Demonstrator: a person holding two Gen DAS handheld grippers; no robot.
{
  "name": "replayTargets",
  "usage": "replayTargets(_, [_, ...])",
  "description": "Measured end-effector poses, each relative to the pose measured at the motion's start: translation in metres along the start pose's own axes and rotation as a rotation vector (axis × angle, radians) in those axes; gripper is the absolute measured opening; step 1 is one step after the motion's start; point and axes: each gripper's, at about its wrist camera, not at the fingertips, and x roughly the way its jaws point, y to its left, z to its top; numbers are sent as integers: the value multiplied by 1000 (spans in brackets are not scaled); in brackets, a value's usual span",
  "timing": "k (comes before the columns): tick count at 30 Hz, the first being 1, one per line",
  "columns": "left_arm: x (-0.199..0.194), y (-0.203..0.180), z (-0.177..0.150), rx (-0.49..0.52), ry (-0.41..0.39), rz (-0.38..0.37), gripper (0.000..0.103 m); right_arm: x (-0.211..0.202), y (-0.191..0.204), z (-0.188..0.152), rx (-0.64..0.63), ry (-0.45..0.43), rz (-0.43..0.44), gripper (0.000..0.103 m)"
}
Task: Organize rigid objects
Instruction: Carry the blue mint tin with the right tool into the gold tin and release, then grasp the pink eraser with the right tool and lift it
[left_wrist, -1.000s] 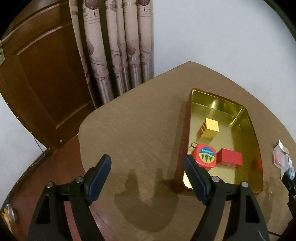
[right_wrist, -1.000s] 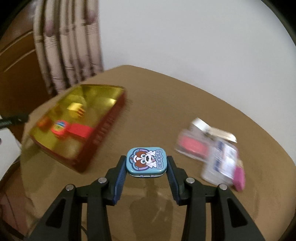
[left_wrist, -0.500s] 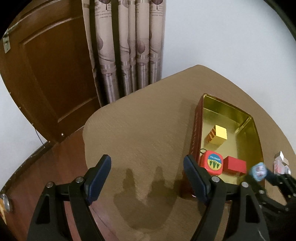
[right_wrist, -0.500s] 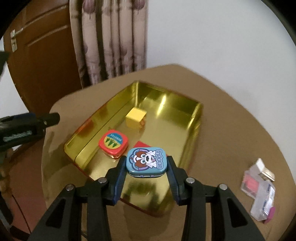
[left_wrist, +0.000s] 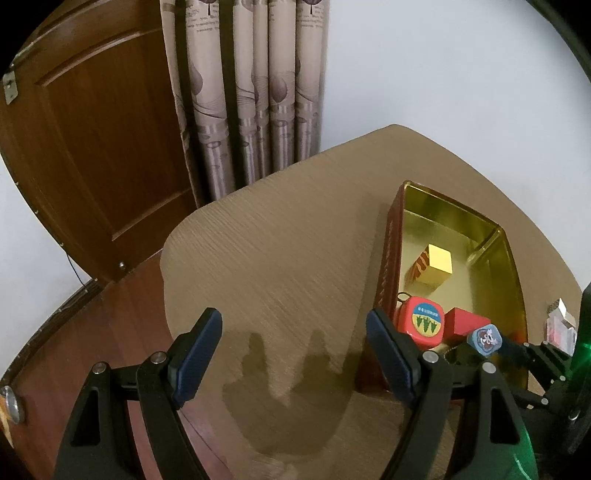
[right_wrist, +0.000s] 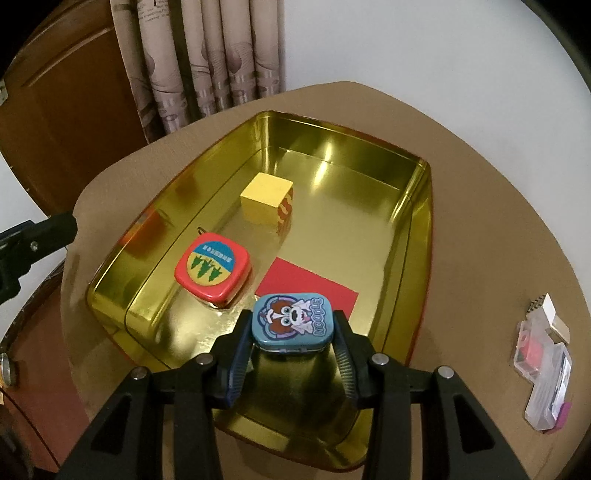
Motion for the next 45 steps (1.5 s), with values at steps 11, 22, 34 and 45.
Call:
replayTargets(11, [1,0,-3,8,8,-1,77,-7,-4,-2,53,-15,20,50])
replayTargets(22, [3,-8,-4,33,13,-3,77,-78,-61,-32,158,-161,-10,55])
replayTargets(34, [2,-21,-10,72,8,14,77,-113,-252,-111,522,-167,-305,56])
replayTargets(45, [6,-28,-14,128,4,31,77,-84,-311,-164,647,-127,-317,57])
